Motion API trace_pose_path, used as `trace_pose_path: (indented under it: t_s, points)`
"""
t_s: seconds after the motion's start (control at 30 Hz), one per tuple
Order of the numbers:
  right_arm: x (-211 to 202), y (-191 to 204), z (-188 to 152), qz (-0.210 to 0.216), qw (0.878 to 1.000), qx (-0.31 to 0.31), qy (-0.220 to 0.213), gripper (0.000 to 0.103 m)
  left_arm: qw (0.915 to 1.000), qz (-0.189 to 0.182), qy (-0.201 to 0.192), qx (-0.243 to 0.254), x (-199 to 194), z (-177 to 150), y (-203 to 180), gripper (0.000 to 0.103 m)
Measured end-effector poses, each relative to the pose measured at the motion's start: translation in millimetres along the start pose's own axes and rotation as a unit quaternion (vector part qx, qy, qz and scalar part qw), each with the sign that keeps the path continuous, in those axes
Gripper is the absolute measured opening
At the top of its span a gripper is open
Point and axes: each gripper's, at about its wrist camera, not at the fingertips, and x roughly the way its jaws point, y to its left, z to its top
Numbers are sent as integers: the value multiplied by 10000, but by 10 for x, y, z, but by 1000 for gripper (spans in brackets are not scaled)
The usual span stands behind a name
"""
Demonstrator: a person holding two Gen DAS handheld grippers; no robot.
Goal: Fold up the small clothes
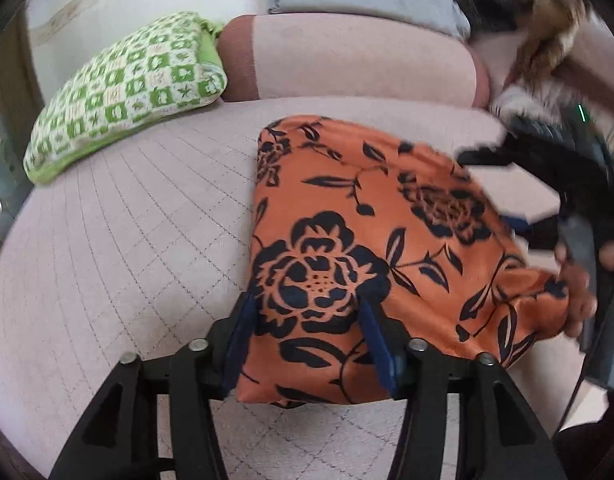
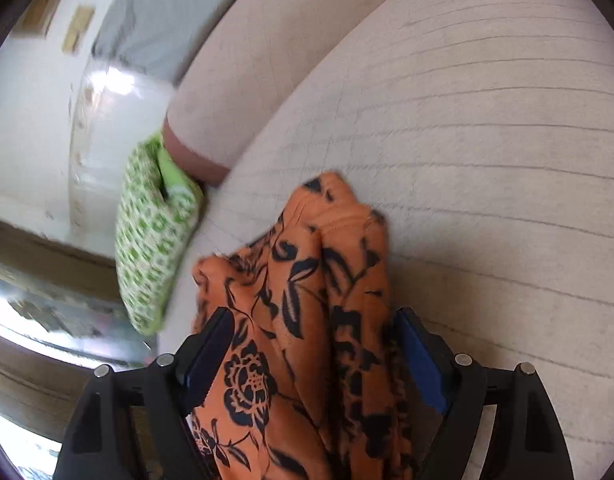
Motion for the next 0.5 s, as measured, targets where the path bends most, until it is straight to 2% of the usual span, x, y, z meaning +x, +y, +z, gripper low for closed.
trace_pose_path:
  t_s: [0.03,0.07,0.1,0.13,0.17,0.2,0.3,0.33,0.4,0.43,0.47,0.5]
  points:
    - [30,63,-19,-116,9997,-195,-13,80,9999,45,-62,106,-3,-22,-45,59]
    - [56,165,-32,-284,9982,-529,-87,68,9998,70,-97,157,-6,-42,-73,60]
    - [98,337,-47,-537,9929,-1051,-139,46,9997,93,-122,163,-7,-53,-79,60]
    - [124,407,-79,-716,9884,-1323,-199,36,9998,86,-154,131,-15,-63,-76,60]
    - [92,563,-114,-869,9804,-1720,-423,30,9997,23,-220,41,-28,-66,-63,60]
    - [33,681,-150,-835,9748,-1971,-633,26,9996,-17,-275,-15,-42,-76,-66,61]
    - [-50,865,-186,-828,9570,-2542,-1126,24,9994,35,-333,71,10,-91,-149,71]
    - [20,806,-150,-968,9570,-2523,-1058,24,9993,138,-324,156,38,-95,-183,74]
    - [293,499,-24,-1346,9677,-2074,-496,25,9987,255,-345,278,62,-100,-238,76]
    - [355,382,14,-1300,9737,-1846,-316,26,9986,279,-352,294,63,-90,-242,77]
    - [323,249,76,-1006,9840,-1446,-254,34,9987,283,-338,274,57,-87,-240,77]
    - [243,230,107,-912,9875,-1260,-269,53,9990,248,-316,202,47,-77,-216,77]
